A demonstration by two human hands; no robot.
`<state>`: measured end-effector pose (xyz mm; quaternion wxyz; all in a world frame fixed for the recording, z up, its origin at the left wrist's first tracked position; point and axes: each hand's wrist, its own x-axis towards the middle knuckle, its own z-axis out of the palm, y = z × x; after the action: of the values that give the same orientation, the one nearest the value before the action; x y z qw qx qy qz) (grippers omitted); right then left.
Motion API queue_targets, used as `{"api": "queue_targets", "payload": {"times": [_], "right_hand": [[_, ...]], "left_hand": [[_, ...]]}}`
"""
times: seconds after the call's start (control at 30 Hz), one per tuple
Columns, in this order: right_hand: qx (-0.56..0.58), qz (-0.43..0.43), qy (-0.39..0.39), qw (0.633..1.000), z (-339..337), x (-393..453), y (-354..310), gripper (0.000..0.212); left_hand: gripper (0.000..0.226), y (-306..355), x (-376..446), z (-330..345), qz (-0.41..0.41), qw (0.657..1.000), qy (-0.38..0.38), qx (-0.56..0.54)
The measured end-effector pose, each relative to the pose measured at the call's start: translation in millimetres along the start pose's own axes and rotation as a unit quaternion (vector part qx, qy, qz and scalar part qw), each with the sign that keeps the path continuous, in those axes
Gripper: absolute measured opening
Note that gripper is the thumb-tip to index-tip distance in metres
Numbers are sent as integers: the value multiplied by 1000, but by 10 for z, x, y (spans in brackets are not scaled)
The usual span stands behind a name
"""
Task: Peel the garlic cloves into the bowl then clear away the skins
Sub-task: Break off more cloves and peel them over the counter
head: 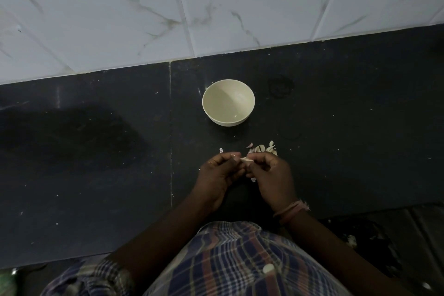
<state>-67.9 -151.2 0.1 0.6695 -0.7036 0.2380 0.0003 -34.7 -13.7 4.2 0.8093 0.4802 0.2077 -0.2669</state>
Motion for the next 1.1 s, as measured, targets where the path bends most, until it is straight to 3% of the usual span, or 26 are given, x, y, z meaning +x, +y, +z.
{"api": "queue_targets", "payload": {"times": [0.27,0.4,0.53,0.67,0.73,0.8,0.87,0.97,1.1], "right_hand": [[-48,52,124,990,-129,78,134,6],[11,76,187,979,-254,204,173,13],[40,79,173,981,-285,287,148,25],[-96,1,147,985,-322,195,202,25],[-196,-70,117,971,-326,158,252,23],[-270,-122,53,954,-305,188,288,27],[-319,-139,-9,938,-269,266,270,28],[-345,-152,-19,926,-276,395,178,50],[-368,-166,49,914,-403,569,147,24]], "left_hand": [[13,-41,67,-16,26,995,81,60],[21,29,133,57,18,990,67,124],[26,83,204,174,35,973,40,225],[32,63,326,224,56,919,14,390],[41,40,350,250,114,860,-15,498],[35,14,354,295,186,788,-57,584],[26,-6,383,346,206,731,-64,648],[19,-27,530,360,213,718,-45,661],[16,44,629,405,213,755,-23,620]]}}
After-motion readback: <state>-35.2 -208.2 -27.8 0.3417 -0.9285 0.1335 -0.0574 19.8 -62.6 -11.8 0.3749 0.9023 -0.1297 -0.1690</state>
